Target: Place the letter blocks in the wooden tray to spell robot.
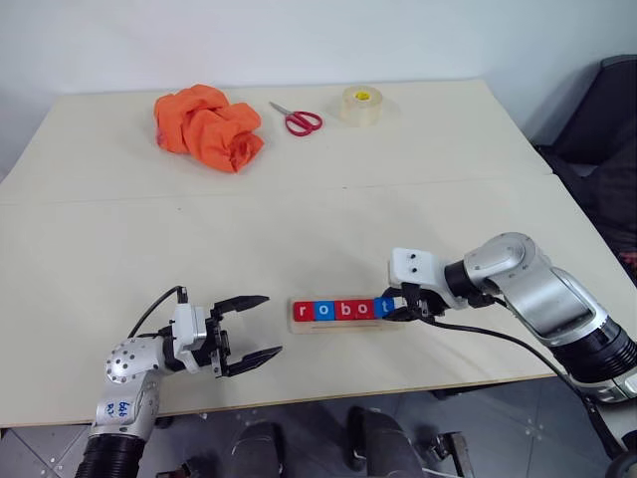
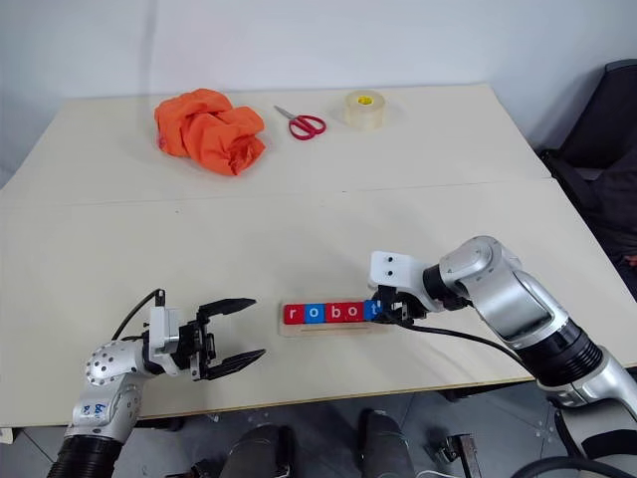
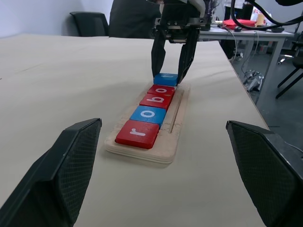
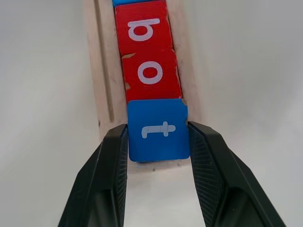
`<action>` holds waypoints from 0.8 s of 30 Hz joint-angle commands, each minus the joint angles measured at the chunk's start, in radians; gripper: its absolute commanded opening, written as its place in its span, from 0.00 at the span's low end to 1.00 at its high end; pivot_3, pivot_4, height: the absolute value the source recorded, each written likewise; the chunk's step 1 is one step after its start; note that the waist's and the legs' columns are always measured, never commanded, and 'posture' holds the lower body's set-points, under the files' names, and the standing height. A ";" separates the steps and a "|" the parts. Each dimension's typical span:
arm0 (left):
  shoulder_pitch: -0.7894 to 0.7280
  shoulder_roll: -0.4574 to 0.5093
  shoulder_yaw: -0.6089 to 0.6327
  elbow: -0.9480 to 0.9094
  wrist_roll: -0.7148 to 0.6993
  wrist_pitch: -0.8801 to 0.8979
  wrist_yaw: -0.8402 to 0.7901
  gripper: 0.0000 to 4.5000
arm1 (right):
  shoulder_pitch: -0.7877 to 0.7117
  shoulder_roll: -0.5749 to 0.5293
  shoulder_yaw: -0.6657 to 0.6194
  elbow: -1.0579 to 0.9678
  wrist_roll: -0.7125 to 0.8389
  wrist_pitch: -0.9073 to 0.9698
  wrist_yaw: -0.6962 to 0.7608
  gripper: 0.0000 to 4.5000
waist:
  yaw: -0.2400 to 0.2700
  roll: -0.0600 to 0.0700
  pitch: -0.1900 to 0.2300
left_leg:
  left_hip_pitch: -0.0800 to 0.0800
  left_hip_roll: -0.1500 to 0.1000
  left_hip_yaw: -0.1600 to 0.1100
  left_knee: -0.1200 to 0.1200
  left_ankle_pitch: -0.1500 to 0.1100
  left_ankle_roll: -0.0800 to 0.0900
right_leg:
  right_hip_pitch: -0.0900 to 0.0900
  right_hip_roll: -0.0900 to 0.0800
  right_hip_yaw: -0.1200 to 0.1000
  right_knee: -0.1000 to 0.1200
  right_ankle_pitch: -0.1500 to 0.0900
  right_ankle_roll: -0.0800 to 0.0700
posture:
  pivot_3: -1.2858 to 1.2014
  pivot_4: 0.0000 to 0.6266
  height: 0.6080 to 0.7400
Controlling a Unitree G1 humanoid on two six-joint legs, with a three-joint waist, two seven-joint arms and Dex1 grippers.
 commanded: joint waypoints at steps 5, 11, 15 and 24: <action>0.004 -0.002 0.004 -0.020 0.000 -0.019 0.011 1.00 | -0.018 0.008 0.006 -0.015 -0.009 -0.007 0.005 0.33 | 0.000 0.000 0.000 | 0.000 0.000 0.000 0.000 0.000 0.000 | 0.000 0.000 0.000 0.000 0.000 0.000 | 0.52 0.24 1.00; -0.008 -0.001 0.003 -0.007 0.001 -0.022 0.009 1.00 | -0.018 -0.006 -0.006 -0.041 0.001 0.004 0.015 0.63 | 0.000 0.000 0.000 | 0.000 0.000 0.000 0.000 0.000 0.000 | 0.000 0.000 0.000 0.000 0.000 0.000 | 0.52 0.24 1.00; -0.015 0.000 0.003 0.002 0.001 -0.025 0.005 1.00 | -0.024 -0.016 -0.026 -0.052 0.003 0.017 0.008 0.93 | 0.000 0.000 0.000 | 0.000 0.000 0.000 0.000 0.000 0.000 | 0.000 0.000 0.000 0.000 0.000 0.000 | 0.52 0.24 1.00; -0.032 -0.001 0.032 -0.002 0.058 -0.036 0.112 1.00 | 0.096 -0.024 -0.215 -0.092 0.122 -0.053 -0.016 0.99 | 0.006 0.000 0.000 | 0.000 0.000 -0.001 0.000 0.000 0.000 | 0.000 0.000 0.000 0.000 0.000 0.000 | 0.52 0.24 1.00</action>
